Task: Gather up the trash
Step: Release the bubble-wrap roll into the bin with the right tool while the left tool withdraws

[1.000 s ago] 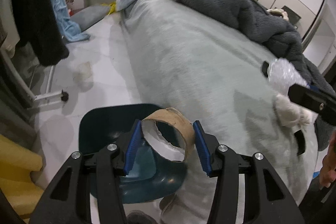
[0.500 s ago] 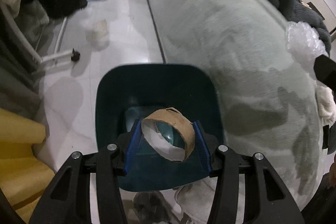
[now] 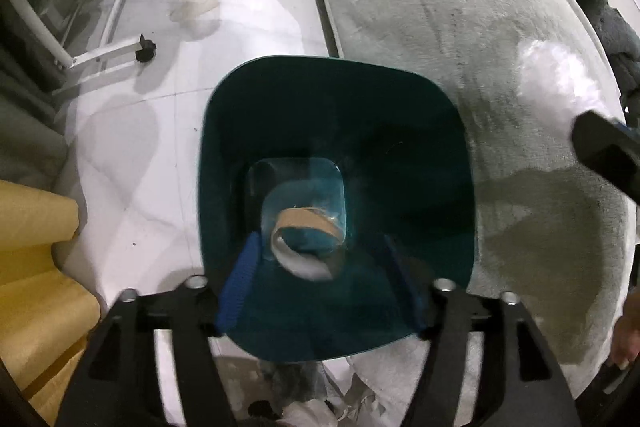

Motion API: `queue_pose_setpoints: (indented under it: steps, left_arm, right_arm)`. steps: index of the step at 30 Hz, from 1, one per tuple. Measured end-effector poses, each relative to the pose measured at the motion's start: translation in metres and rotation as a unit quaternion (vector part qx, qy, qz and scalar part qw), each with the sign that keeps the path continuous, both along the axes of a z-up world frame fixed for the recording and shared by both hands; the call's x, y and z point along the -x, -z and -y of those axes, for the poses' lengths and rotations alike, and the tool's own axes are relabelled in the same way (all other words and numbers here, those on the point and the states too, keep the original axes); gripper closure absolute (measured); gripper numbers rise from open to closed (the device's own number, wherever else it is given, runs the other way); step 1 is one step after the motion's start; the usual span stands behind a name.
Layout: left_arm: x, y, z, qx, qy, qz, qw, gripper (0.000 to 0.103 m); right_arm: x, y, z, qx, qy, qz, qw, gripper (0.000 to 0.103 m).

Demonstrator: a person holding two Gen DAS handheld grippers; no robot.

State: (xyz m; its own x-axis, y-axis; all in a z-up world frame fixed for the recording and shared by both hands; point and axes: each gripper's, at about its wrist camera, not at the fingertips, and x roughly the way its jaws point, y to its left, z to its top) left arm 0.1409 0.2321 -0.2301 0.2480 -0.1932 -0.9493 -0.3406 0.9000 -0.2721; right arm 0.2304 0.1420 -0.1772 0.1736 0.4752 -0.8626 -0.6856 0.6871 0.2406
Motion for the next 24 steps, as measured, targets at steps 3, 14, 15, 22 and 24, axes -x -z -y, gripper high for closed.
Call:
queue_pose_setpoints:
  steps: [3, 14, 15, 22, 24]
  left_arm:
    - [0.007, -0.009, -0.013, -0.004, -0.013, 0.013, 0.9998, 0.023]
    - [0.022, -0.066, -0.032, -0.046, -0.033, 0.104, 0.9929, 0.020]
    - [0.023, -0.074, -0.032, -0.050, -0.036, 0.119, 0.9910, 0.020]
    - [0.027, -0.122, -0.025, -0.064, -0.037, 0.206, 0.9756, 0.020]
    - [0.028, -0.136, -0.022, -0.082, -0.034, 0.233, 0.9686, 0.020]
  right_arm:
    - [-0.002, 0.008, -0.005, 0.008, 0.001, -0.007, 1.000, 0.045]
    - [0.002, 0.044, -0.028, 0.043, -0.012, -0.026, 0.999, 0.045]
    - [0.004, 0.047, -0.030, 0.046, -0.015, -0.027, 0.998, 0.045]
    - [0.010, 0.062, -0.041, 0.056, -0.029, -0.035, 0.997, 0.044]
    - [0.010, 0.067, -0.042, 0.061, -0.032, -0.037, 0.997, 0.044]
